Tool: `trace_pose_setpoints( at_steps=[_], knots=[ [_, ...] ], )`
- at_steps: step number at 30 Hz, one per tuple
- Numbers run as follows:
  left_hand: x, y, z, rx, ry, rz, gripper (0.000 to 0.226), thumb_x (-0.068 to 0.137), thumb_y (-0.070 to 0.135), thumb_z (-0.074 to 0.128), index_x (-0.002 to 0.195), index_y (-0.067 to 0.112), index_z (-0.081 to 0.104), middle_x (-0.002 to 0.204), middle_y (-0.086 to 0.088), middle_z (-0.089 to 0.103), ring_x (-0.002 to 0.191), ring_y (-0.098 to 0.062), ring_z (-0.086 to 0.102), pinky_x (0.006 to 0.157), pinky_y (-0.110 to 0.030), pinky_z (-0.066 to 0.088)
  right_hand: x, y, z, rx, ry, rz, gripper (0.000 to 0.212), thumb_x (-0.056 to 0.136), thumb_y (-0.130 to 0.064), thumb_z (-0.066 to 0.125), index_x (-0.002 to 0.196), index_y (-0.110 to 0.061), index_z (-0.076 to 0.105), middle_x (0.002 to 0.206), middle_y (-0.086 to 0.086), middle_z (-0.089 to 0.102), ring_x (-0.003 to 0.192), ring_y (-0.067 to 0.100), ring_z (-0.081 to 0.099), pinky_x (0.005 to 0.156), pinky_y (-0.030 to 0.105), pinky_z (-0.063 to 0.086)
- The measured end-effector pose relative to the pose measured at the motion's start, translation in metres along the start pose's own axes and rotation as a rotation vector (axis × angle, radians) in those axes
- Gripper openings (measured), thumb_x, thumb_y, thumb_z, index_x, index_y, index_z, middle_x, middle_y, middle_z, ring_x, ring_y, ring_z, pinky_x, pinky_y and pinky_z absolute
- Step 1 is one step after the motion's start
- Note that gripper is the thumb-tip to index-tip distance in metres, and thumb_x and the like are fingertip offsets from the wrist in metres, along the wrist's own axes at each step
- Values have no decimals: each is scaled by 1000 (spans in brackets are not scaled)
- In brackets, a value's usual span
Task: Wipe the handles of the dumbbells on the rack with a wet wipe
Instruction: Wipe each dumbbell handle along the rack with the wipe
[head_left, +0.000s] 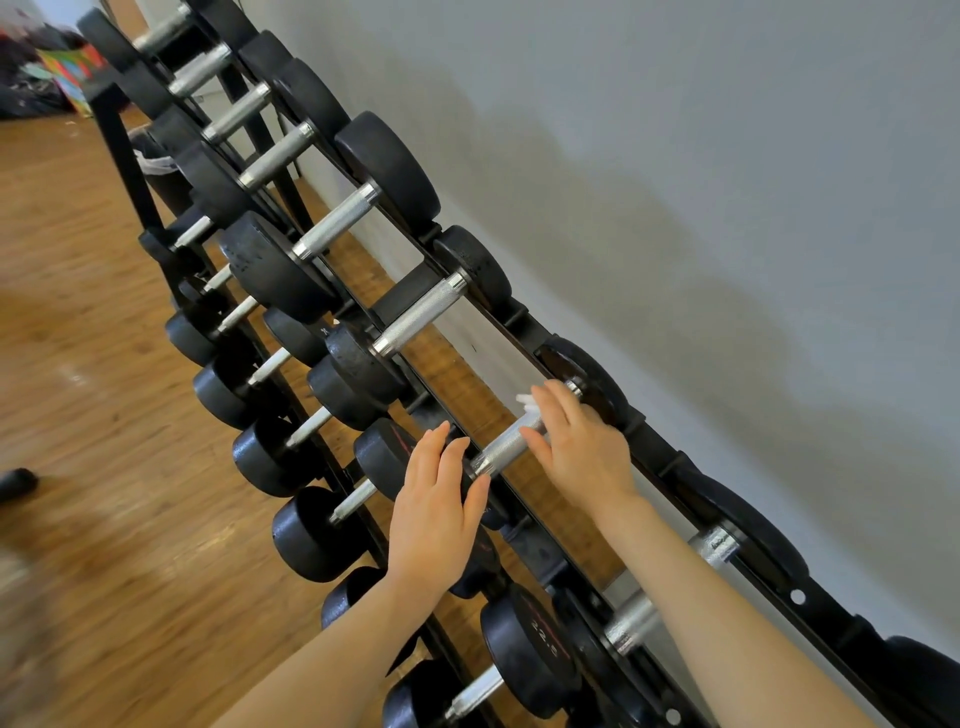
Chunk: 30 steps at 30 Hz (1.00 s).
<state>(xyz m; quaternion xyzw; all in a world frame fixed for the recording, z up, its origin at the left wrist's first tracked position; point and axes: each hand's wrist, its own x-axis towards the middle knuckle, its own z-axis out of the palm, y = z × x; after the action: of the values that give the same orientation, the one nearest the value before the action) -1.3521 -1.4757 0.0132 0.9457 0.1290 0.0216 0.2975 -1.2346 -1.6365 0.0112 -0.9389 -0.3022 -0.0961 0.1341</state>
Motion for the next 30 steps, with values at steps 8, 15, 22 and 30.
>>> trace_pose_setpoints(
  at_steps=[8, 15, 22, 30],
  knots=[
    [1, 1, -4, 27, -12, 18, 54, 100, 47, 39, 148, 22, 37, 160, 6, 20, 149, -13, 12, 110, -24, 16, -1, 8, -4, -92, -27, -26, 62, 96, -53, 30, 136, -9, 47, 138, 9, 48, 78, 18, 67, 46, 19, 48],
    [0, 3, -6, 22, -19, 17, 54, 100, 47, 39, 148, 22, 38, 160, 6, 20, 149, -13, 12, 115, -29, 24, -2, 8, -5, -123, -33, -119, 58, 98, -52, 29, 133, -10, 49, 134, 7, 51, 70, 14, 64, 43, 17, 44],
    [0, 1, -4, 32, 6, 33, 60, 95, 52, 32, 144, 19, 44, 158, 2, 28, 148, -16, 20, 109, -28, 20, -16, -9, 6, 49, 10, 2, 56, 100, -42, 31, 140, -7, 45, 151, 11, 39, 78, 15, 69, 52, 18, 53],
    [0, 0, 2, 19, 31, 26, 51, 99, 40, 45, 144, 16, 44, 158, 1, 28, 148, -18, 20, 113, -32, 24, -23, -9, 12, 106, 137, -20, 56, 80, -6, 75, 132, -2, 55, 140, 12, 52, 105, 23, 66, 74, 29, 60]
  ],
)
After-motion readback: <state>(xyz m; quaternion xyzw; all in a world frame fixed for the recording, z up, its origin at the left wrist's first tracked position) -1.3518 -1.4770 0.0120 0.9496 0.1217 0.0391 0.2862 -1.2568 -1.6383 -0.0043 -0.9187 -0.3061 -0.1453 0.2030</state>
